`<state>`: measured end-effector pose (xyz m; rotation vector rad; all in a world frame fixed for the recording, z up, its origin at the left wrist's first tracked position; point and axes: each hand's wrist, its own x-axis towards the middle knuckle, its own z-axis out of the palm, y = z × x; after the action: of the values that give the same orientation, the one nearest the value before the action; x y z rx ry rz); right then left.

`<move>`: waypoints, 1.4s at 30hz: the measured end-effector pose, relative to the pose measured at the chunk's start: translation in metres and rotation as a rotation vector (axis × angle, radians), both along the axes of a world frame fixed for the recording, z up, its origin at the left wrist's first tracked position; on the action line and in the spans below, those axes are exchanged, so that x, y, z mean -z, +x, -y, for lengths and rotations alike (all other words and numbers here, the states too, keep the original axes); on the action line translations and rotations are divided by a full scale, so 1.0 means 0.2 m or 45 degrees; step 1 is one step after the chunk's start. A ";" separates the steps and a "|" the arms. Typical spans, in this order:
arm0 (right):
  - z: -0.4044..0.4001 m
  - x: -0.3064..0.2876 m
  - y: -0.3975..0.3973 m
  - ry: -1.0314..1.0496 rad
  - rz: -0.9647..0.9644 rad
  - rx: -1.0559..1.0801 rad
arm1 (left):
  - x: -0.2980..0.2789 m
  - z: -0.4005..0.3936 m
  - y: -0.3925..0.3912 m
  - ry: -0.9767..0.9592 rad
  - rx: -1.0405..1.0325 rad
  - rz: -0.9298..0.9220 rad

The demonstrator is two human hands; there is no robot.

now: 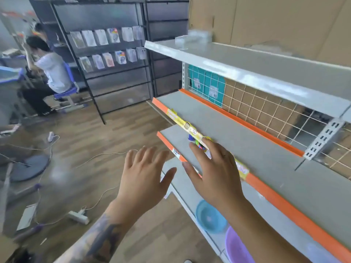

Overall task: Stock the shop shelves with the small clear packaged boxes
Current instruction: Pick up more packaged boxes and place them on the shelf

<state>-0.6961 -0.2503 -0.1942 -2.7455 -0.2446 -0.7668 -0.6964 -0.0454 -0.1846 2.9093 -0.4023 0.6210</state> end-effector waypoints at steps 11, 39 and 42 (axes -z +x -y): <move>-0.06 -0.33 0.97 0.001 0.155 -0.116 | -0.28 -0.06 0.96 -0.226 -0.169 -0.048; -0.33 -0.81 2.63 -0.140 0.273 0.601 | -0.76 -0.17 3.29 -0.349 0.749 0.013; -0.35 -0.85 2.76 -0.161 0.160 0.687 | -0.82 -0.13 3.51 -0.287 0.827 0.004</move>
<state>-0.1431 -0.1797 -0.0252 -2.9133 0.4605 -1.0865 0.0046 -0.0191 -0.0210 2.3552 -1.1262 0.5155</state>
